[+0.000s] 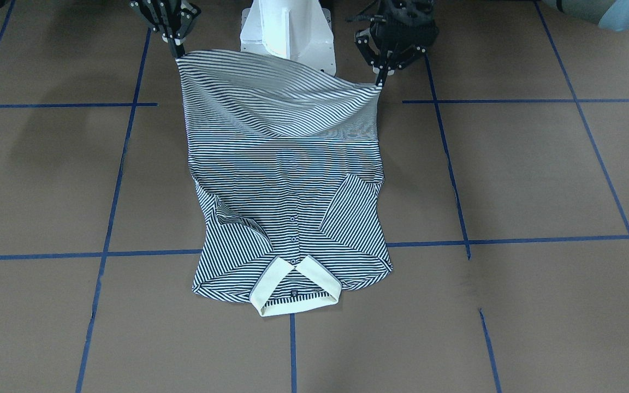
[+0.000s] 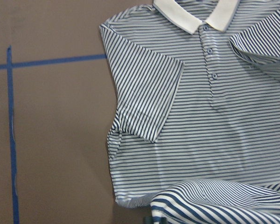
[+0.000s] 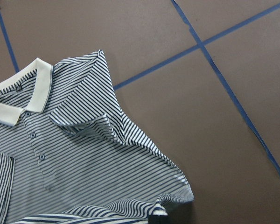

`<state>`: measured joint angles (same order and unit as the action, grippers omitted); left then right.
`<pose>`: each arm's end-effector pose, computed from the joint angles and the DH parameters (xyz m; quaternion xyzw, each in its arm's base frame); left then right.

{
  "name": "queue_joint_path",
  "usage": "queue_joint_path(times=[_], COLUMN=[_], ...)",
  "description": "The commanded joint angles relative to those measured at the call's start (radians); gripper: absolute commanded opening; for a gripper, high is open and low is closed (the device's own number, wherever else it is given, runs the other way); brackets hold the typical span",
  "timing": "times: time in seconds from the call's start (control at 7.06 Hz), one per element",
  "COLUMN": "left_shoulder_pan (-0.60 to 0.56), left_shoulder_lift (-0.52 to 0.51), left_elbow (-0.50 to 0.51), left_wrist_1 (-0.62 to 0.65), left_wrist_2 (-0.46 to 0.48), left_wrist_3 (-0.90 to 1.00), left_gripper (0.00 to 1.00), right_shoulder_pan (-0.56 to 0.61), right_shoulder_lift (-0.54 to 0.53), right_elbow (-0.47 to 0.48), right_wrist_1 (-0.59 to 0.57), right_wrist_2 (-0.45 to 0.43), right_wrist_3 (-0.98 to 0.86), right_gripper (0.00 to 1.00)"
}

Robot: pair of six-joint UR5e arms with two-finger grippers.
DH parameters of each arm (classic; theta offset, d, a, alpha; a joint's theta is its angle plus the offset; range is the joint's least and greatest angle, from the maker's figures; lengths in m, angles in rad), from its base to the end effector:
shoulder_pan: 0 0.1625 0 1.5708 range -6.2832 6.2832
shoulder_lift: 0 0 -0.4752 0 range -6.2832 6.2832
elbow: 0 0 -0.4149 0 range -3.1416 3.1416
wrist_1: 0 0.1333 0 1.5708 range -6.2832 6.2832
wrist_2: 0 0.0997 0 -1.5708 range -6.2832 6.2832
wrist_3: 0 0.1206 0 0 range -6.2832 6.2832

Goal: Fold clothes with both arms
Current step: 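Lift the hem with both grippers and fold it toward the collar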

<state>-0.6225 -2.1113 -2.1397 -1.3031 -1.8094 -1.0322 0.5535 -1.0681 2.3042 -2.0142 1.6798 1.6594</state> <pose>0.4126 -0.4251 0.2022 0.1317 0.3988 0.0106 0.9075 -0.3797 -0.3759 0.2002 0.0399 -0.3867 0.2707 0.8807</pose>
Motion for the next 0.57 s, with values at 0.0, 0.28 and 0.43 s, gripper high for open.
queue_joint_path(times=[0.0,0.28,0.43], left_shoulder_pan=[-0.048,-0.074,-0.095], left_shoulder_lift=[-0.021,-0.041,-0.055], left_elbow=[0.162,0.315,0.404], left_wrist_1=[-0.132,-0.262,-0.348], left_wrist_2=[0.005,0.01,0.037], left_wrist_3=[0.027,0.041,0.061], left_gripper=[0.0,0.0,0.0], right_shoulder_pan=[0.115,0.157,0.176], right_shoulder_lift=[0.016,0.08,0.115], right_elbow=[-0.255,-0.501,-0.61], right_wrist_1=[0.24,0.414,0.48], right_wrist_2=[0.035,0.034,0.034], right_wrist_3=[-0.035,-0.073,-0.075], right_gripper=[0.0,0.0,0.0])
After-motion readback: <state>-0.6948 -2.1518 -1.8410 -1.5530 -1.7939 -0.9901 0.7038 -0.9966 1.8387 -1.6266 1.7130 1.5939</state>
